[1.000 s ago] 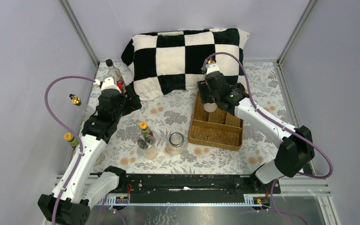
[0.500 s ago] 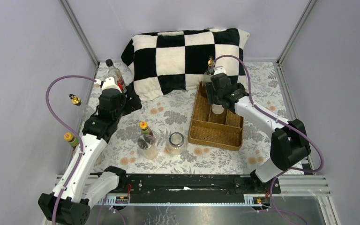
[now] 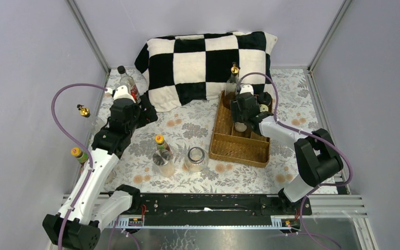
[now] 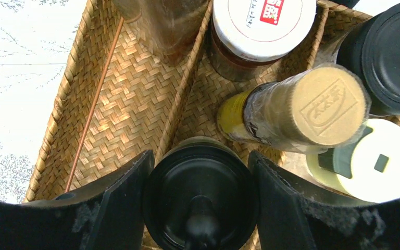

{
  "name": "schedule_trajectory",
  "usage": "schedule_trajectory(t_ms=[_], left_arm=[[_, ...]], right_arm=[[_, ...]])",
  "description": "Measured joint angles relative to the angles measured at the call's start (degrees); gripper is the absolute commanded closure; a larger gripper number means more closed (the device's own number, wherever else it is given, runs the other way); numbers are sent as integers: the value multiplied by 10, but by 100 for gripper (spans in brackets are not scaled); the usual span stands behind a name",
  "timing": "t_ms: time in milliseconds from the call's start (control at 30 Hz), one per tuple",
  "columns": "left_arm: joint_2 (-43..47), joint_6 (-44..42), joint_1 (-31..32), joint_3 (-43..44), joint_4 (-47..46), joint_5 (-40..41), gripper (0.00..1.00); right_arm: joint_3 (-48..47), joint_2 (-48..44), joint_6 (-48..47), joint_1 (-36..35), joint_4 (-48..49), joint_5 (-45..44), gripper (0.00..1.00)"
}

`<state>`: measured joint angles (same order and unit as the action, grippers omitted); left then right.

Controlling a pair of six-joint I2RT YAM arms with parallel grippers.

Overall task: Organize the condiment bottles
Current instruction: Place the bottle in the storage box.

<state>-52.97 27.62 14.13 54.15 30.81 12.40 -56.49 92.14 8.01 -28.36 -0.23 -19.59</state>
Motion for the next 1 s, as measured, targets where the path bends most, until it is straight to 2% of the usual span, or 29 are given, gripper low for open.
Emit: schedule_trajectory(t_ms=[67,100,233,267,500,733,833,1000], left_arm=[[0,0,0,0,0,0,1],[0,0,0,0,0,0,1],[0,0,0,-1,0,0,1],[0,0,0,-2,0,0,1],[-1,0,0,-9,-2,-3,1],[-2,0,0,-15,-2,-8,1],[-2,0,0,-15,-3,-10,1],[-3,1,0,-16,-4,-16,1]], right_arm=[[18,0,3,0,32,1,47],[23,0,4,0,45,1,42],[28,0,6,2,60,-1,13],[28,0,9,2,60,-1,11],[27,-33,15,2,49,2,6],[3,-125,22,2,-35,7,6],[-7,-177,28,-3,-88,22,3],[-31,-231,32,-73,-170,64,0]])
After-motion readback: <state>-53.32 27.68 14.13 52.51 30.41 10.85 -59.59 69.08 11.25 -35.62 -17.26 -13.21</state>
